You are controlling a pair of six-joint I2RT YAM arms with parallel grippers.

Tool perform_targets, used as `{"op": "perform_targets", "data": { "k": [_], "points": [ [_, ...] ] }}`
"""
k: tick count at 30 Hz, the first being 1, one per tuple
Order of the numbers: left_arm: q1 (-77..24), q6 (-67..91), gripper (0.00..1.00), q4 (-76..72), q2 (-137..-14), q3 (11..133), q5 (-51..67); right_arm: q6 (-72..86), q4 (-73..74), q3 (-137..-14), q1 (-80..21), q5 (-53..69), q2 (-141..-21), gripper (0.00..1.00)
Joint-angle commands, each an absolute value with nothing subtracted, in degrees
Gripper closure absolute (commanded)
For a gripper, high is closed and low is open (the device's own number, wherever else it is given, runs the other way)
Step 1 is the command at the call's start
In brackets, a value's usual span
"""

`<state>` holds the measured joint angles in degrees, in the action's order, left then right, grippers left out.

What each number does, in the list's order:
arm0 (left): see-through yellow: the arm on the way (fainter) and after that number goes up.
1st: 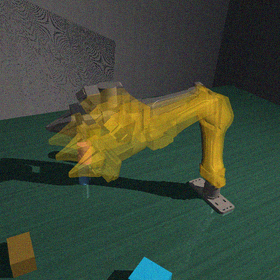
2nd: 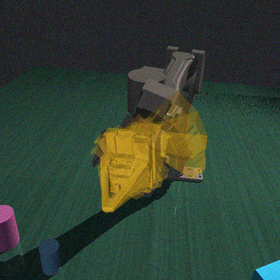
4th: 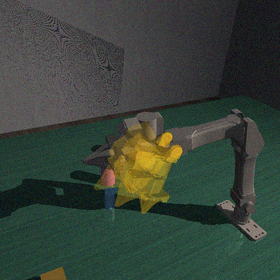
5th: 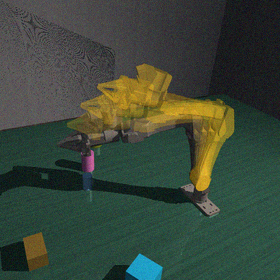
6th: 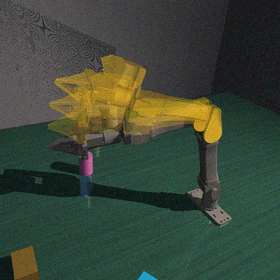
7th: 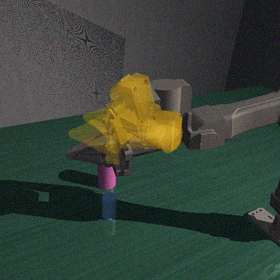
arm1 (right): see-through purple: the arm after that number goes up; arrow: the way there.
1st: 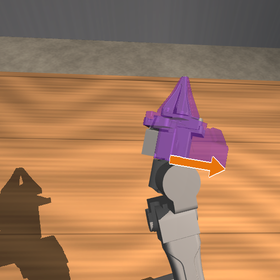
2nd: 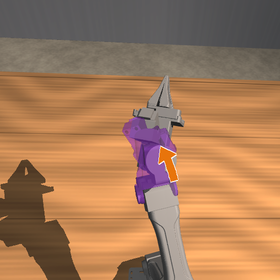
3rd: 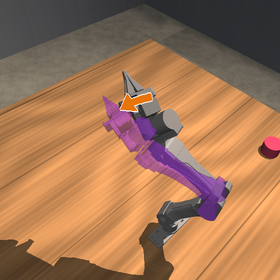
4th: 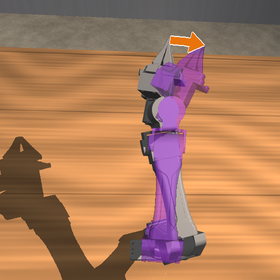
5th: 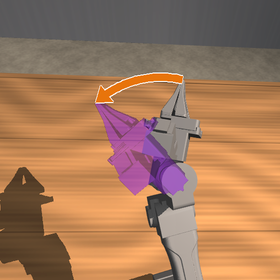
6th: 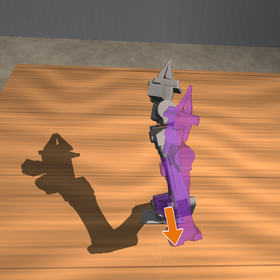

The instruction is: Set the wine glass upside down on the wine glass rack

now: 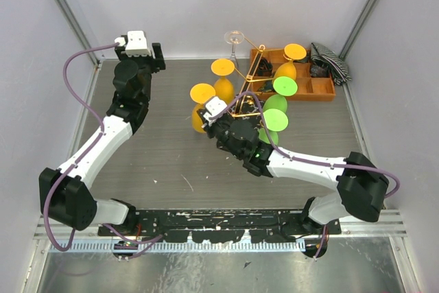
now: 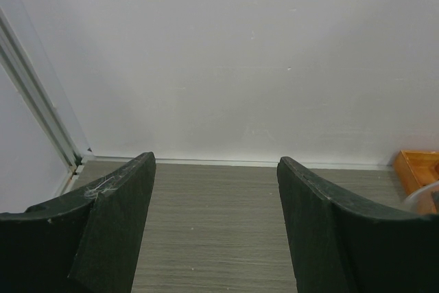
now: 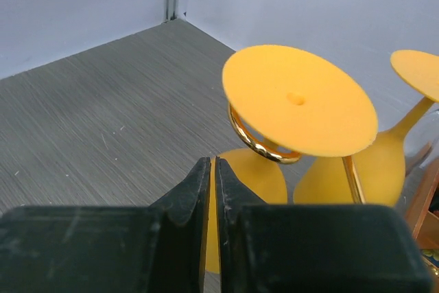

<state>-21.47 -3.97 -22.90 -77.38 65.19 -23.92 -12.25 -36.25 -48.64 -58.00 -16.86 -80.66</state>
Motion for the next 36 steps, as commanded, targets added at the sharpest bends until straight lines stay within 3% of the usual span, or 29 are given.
{"op": "perform_targets", "data": {
  "k": [1, 11, 19, 22, 24, 26, 29, 36],
  "points": [
    [-21.23, -3.16, 0.22, -24.78, -75.95, 64.28, -24.22, -12.82, -38.65, -47.85, -58.32, -16.76, -75.39, 0.88],
    [-21.14, -2.64, 0.22, -24.03, -76.36, 64.86, -24.37, -11.6, -29.13, -48.63, -59.47, -10.36, -69.81, 0.89],
    [-21.18, -2.35, 0.2, -22.02, -76.4, 66.51, -24.86, -11.02, -7.65, -56.62, -60.17, -2.23, -65.35, 0.83],
    [-21.09, -2.46, 0.15, -19.41, -76.55, 68.38, -24.87, -10.34, -0.81, -60.84, -60.21, -0.88, -63.25, 0.7],
    [-21.14, -2.44, 0.04, -16.87, -76.87, 69.99, -24.68, -9.86, 1.45, -63.36, -60.32, -1.22, -61.74, 0.53],
    [-21.1, -2.38, 0.02, -14.51, -77.12, 71.59, -24.11, -9.43, 2.2, -65.76, -60.3, -3.35, -60.39, 0.38],
    [-21.15, -1.94, 0.02, -12.57, -77.37, 73.15, -23.46, -10.25, 1.82, -69.41, -60.31, -9.73, -59.88, 0.02],
    [-21.09, -0.28, 0.02, -5.16, -77.46, 77.41, -22.35, -18.06, -2.14, -80.54, -60.31, -25.47, -65.51, 0.0]
  ]
}}
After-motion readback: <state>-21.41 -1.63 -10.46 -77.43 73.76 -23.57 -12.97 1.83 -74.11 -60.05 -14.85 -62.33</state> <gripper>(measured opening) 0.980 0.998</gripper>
